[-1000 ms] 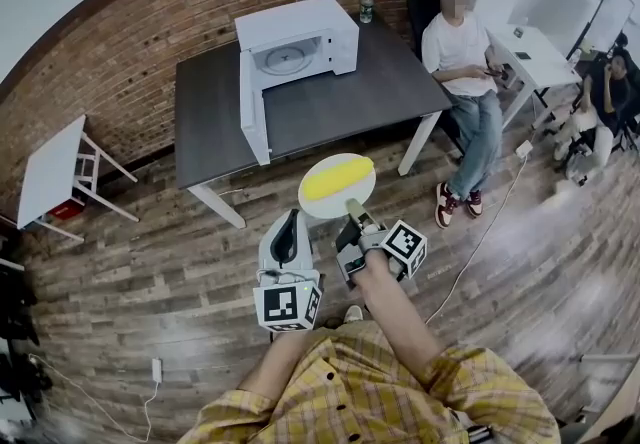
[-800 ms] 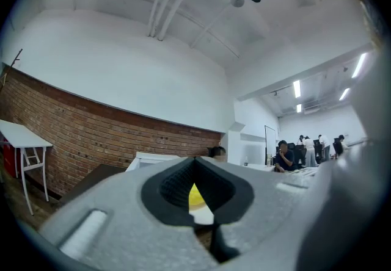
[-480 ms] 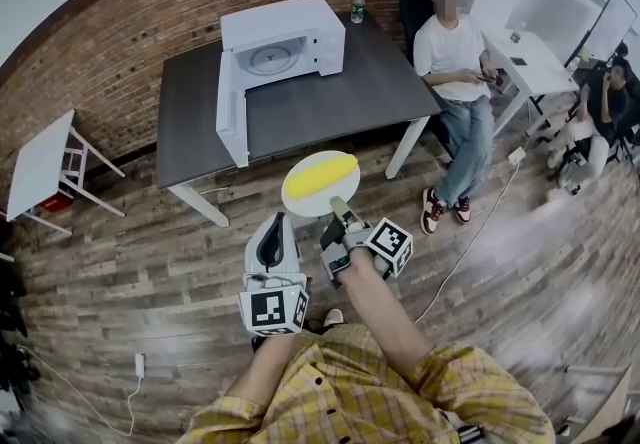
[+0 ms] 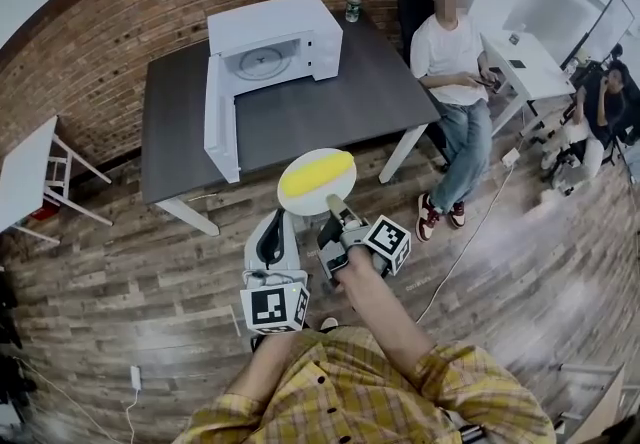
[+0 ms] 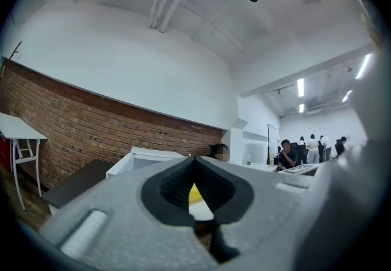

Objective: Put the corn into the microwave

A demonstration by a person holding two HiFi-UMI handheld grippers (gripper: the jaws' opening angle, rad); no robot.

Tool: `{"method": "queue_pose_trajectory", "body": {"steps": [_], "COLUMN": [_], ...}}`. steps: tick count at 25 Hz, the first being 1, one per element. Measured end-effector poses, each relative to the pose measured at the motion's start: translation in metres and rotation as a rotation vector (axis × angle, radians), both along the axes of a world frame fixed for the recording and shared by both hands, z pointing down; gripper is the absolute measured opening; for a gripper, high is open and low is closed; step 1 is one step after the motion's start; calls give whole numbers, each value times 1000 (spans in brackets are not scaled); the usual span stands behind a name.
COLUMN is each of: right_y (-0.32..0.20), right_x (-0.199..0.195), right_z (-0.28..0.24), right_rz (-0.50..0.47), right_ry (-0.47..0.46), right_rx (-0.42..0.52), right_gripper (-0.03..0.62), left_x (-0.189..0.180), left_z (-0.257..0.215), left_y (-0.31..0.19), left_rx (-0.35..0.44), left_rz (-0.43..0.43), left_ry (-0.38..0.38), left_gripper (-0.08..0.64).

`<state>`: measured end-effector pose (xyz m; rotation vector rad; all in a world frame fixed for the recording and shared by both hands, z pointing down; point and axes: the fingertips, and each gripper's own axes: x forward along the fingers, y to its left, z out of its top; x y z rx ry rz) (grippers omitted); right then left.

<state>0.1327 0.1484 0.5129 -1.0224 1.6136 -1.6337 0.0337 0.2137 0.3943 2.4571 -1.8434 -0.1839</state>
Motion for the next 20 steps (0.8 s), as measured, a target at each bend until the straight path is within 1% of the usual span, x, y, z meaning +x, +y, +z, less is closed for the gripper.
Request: {"method": "queue_pose_trajectory", "body": {"steps": [12, 20], "right_y": [-132, -204], "right_x": [-34, -65], "right_z": [-16, -17], "right_rz": [39, 60], "right_ry": [-2, 14], "right_rx": [7, -10], "right_gripper": [18, 18], "left_x": [-38, -64], "left_z": [-19, -25], "left_y": [-141, -215], "left_rx": [8, -7], "left_rz": [29, 70], "left_ry": [9, -10], "left_gripper": [-3, -3]}}
